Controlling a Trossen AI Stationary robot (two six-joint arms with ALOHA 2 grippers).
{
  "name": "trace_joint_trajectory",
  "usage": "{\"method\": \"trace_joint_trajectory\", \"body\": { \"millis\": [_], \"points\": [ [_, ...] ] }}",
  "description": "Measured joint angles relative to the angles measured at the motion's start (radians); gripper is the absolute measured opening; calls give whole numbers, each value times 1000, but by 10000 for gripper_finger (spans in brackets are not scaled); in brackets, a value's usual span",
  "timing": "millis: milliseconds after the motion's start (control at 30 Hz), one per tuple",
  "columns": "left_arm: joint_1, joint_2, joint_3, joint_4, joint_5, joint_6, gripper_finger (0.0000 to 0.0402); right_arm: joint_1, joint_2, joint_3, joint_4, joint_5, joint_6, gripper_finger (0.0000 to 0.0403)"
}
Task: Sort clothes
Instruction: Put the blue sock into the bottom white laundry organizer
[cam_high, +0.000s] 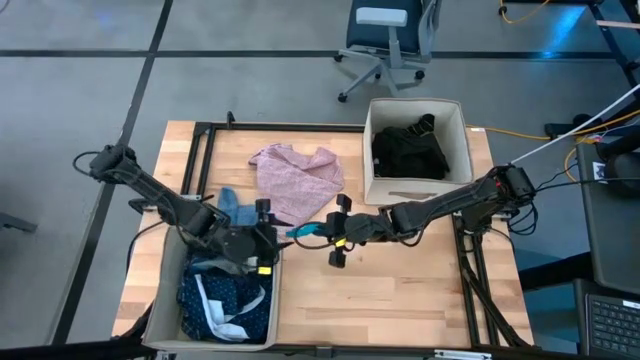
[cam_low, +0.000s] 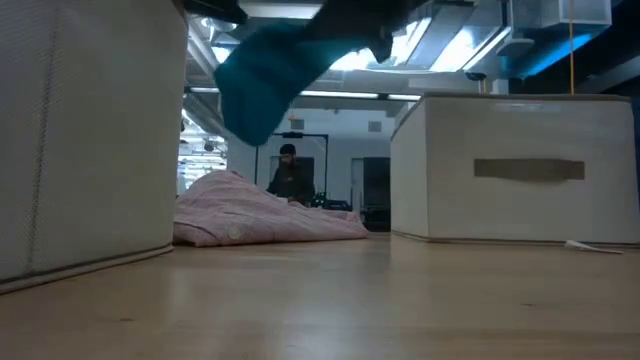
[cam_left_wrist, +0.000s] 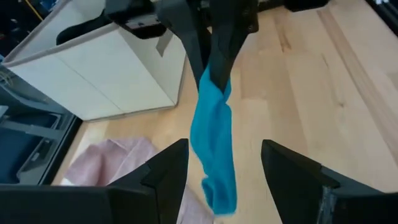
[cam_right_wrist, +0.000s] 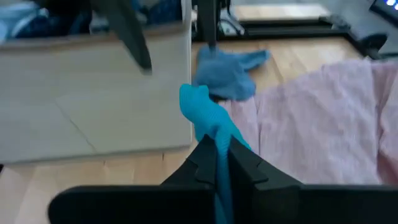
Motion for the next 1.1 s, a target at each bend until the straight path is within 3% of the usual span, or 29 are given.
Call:
{"method": "trace_joint_trajectory", "body": {
  "millis": [400, 500, 600, 733, 967, 1100],
  "points": [
    [84, 67, 1, 108, 77, -21, 187, 0, 0, 37, 61, -22, -41, 16],
    [98, 67, 1, 104, 77, -30, 154, 0, 0, 37, 73, -61, -40, 14],
    [102, 67, 1, 99, 77, -26, 96, 0, 0, 37, 72, -72, -40, 21],
    [101, 67, 1, 99, 77, 1, 15, 0, 0, 37, 76, -74, 21, 42],
    [80, 57, 30, 87, 73, 35, 4, -1, -1, 37, 77, -71, 35, 107],
    [29, -4, 81, 49, 65, 45, 4, 0, -43, 38, 49, -203, 63, 156]
  ]
}}
